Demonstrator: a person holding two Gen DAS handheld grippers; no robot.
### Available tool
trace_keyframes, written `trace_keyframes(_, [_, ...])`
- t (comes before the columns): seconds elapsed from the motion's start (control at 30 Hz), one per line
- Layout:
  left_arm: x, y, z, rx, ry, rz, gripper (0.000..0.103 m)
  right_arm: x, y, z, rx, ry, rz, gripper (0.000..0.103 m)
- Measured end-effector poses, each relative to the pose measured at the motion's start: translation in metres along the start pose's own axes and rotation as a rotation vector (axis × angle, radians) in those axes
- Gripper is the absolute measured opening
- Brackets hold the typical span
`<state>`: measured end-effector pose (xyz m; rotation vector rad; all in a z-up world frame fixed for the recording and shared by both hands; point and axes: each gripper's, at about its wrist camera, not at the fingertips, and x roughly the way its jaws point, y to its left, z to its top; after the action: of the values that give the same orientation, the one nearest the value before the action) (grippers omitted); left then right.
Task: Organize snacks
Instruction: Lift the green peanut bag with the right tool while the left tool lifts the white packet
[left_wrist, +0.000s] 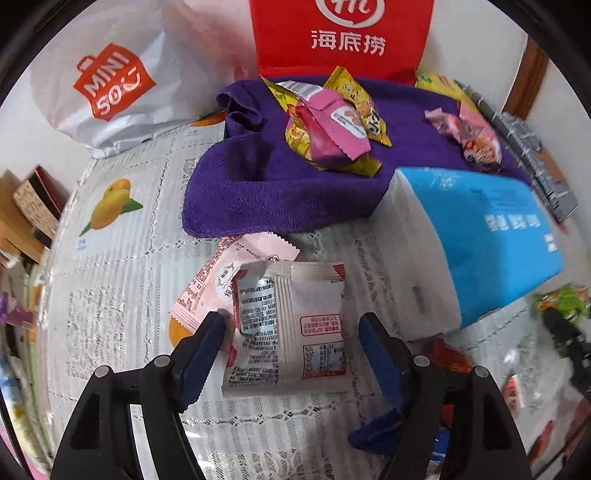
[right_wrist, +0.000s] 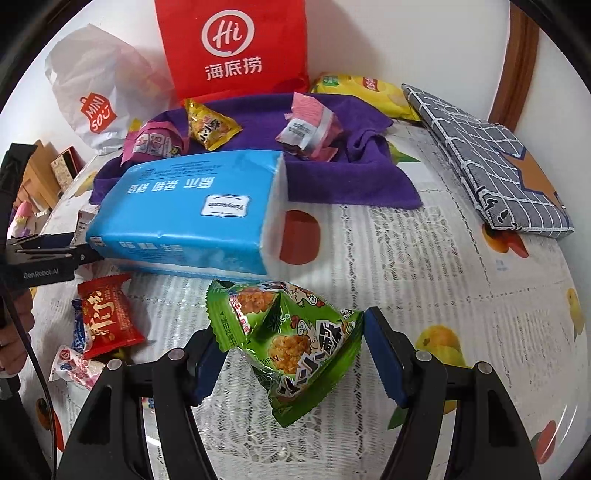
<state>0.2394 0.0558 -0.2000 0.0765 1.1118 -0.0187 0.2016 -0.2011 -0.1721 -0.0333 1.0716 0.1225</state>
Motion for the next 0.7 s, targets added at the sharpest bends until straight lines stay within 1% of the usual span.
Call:
trace_keyframes(0.03, [0.0, -0.002, 0.0, 0.009, 0.0, 0.016, 0.073, 0.0, -0.001, 0.0, 0.002, -0.001, -0.001, 0.07])
trace_keyframes(0.07, [0.0, -0.003, -0.001, 0.013, -0.004, 0.029, 0.07, 0.0, -0.001, 0.0, 0.005, 0.0, -0.002, 0.07])
trace_keyframes(0.1, [0.0, -0.002, 0.0, 0.013, -0.007, 0.036, 0.065, 0.0, -0.002, 0.0, 0.007, 0.0, -0.002, 0.07])
trace_keyframes(0.13, [-0.002, 0.0, 0.0, 0.009, -0.007, 0.041, 0.055, 0.0, -0.002, 0.0, 0.007, -0.001, -0.005, 0.07])
trace_keyframes(0.17, [-0.003, 0.001, 0.0, 0.003, -0.002, 0.03, 0.055, -0.002, -0.002, 0.0, 0.005, -0.005, -0.006, 0.07])
trace_keyframes(0.2, [-0.005, 0.006, 0.0, -0.014, 0.001, -0.002, 0.054, -0.003, -0.002, 0.0, 0.004, -0.009, -0.005, 0.07])
trace_keyframes(0.23, [-0.007, 0.009, -0.001, -0.026, -0.003, -0.017, 0.053, -0.005, -0.002, 0.0, 0.003, -0.013, -0.006, 0.07])
trace_keyframes(0.37, [-0.016, 0.018, -0.007, -0.059, -0.014, -0.031, 0.052, -0.012, -0.003, -0.001, 0.011, -0.026, -0.007, 0.07])
trace_keyframes(0.53, [-0.036, 0.024, -0.015, -0.081, -0.046, -0.056, 0.052, -0.024, -0.001, -0.001, 0.005, -0.056, -0.009, 0.07])
trace_keyframes(0.63, [-0.049, 0.025, -0.021, -0.096, -0.06, -0.106, 0.052, -0.033, 0.001, -0.002, 0.002, -0.075, -0.003, 0.07])
trace_keyframes(0.7, [-0.056, 0.025, -0.024, -0.102, -0.068, -0.122, 0.052, -0.04, 0.003, -0.002, -0.004, -0.087, -0.007, 0.07])
